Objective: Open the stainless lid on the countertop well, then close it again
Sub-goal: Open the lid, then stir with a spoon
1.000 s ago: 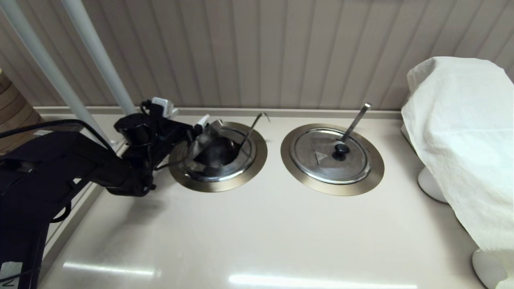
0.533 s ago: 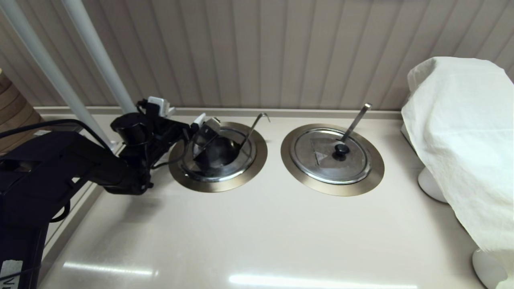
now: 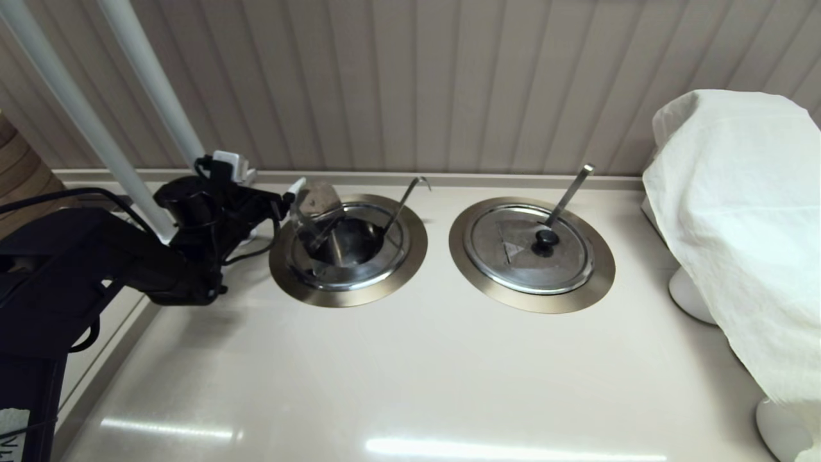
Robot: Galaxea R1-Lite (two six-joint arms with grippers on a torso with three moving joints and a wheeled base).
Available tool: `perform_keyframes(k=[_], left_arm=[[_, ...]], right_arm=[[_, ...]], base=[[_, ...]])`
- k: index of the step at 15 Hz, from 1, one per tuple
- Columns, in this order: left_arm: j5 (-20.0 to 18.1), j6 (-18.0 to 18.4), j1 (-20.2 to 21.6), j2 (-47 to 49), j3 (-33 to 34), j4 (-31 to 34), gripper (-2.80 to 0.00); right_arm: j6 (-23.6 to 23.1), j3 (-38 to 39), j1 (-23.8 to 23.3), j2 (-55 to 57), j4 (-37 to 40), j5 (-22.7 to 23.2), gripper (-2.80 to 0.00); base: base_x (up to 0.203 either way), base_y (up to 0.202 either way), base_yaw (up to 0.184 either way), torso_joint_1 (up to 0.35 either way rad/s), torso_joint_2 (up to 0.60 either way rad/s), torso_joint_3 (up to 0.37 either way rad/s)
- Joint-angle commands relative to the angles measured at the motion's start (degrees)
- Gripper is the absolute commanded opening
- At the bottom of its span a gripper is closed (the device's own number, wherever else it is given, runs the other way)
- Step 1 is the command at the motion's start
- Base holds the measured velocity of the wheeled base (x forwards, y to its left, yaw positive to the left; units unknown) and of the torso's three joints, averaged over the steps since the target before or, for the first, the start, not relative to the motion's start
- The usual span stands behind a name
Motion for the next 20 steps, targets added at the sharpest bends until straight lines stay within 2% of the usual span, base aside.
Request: perform_keyframes(k=[1,4,8,11,13,14,16,18,19,20], left_arm=[[-0.07,-0.14,0.86,-1.2,-0.82,-1.02,0.0],[-0.02,-0.14,1.79,-2.23,-1.15,-1.04,0.0],[-0.1,-0.63,5.33,-2.56,-3.01,0.29,0.0],[0.21,-4.69,5.91,-6.06,-3.93,1.32,0.0],[1.82,-8.72,5.64,-10.67,-3.49,3.75,0.0],[2.12,-11.17,4.49,-13.78,-2.3,5.93,0.0],[1.55,-13.64,0.05,-20.6,2.24,14.62,0.0],[-2.25,-13.63,-3.27,-23.75,9.46,18.82,0.0],[-7.02,-11.94,-3.93,-23.91,12.42,18.58,0.0],[-9.75,-9.51,-4.35,-23.0,13.79,17.65,0.0]], right_arm=[[-0.05,0.0,0.0,-0.02,0.0,0.04,0.0],[-0.05,0.0,0.0,-0.02,0.0,0.04,0.0],[-0.05,0.0,0.0,-0.02,0.0,0.04,0.0],[-0.05,0.0,0.0,-0.02,0.0,0.04,0.0],[-0.05,0.0,0.0,-0.02,0.0,0.04,0.0],[-0.05,0.0,0.0,-0.02,0.0,0.04,0.0],[-0.05,0.0,0.0,-0.02,0.0,0.04,0.0],[-0.05,0.0,0.0,-0.02,0.0,0.04,0.0],[-0.05,0.0,0.0,-0.02,0.0,0.04,0.0],[-0.05,0.0,0.0,-0.02,0.0,0.04,0.0]], base=[[0.0,0.0,0.0,0.0,0.0,0.0],[0.0,0.0,0.0,0.0,0.0,0.0],[0.0,0.0,0.0,0.0,0.0,0.0],[0.0,0.0,0.0,0.0,0.0,0.0],[0.0,0.0,0.0,0.0,0.0,0.0],[0.0,0.0,0.0,0.0,0.0,0.0],[0.0,0.0,0.0,0.0,0.0,0.0],[0.0,0.0,0.0,0.0,0.0,0.0],[0.0,0.0,0.0,0.0,0.0,0.0],[0.0,0.0,0.0,0.0,0.0,0.0]])
